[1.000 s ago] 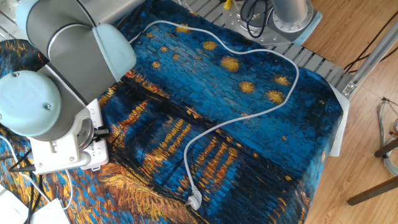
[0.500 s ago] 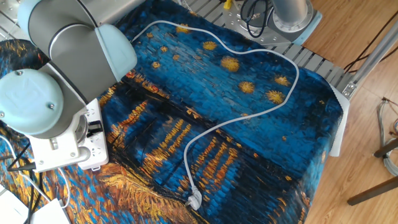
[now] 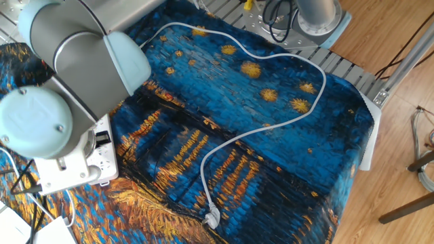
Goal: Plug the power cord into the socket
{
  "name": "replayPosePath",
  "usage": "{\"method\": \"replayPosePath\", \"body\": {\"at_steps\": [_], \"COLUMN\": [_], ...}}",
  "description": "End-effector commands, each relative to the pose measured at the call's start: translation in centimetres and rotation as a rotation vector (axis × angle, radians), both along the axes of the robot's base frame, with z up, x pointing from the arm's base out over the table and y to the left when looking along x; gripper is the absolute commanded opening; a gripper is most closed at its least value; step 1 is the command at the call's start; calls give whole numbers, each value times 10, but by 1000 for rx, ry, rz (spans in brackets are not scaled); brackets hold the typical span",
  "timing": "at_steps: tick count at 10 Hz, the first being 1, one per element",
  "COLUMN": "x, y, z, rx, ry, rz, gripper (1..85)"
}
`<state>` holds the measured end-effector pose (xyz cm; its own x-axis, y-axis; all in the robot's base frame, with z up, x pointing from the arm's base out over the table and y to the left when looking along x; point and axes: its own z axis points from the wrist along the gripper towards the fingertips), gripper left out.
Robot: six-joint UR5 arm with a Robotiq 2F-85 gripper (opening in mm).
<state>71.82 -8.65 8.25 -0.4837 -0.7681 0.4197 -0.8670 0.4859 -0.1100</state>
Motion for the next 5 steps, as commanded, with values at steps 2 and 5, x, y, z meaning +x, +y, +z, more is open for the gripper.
{"method": "replayPosePath", "body": {"at_steps": [2,5], "x": [3,3], "y": [15,17], "z": [-6,-13], "rx": [22,21], "ry": [8,1], "rz": [-5,-21], "gripper": [13,13]}}
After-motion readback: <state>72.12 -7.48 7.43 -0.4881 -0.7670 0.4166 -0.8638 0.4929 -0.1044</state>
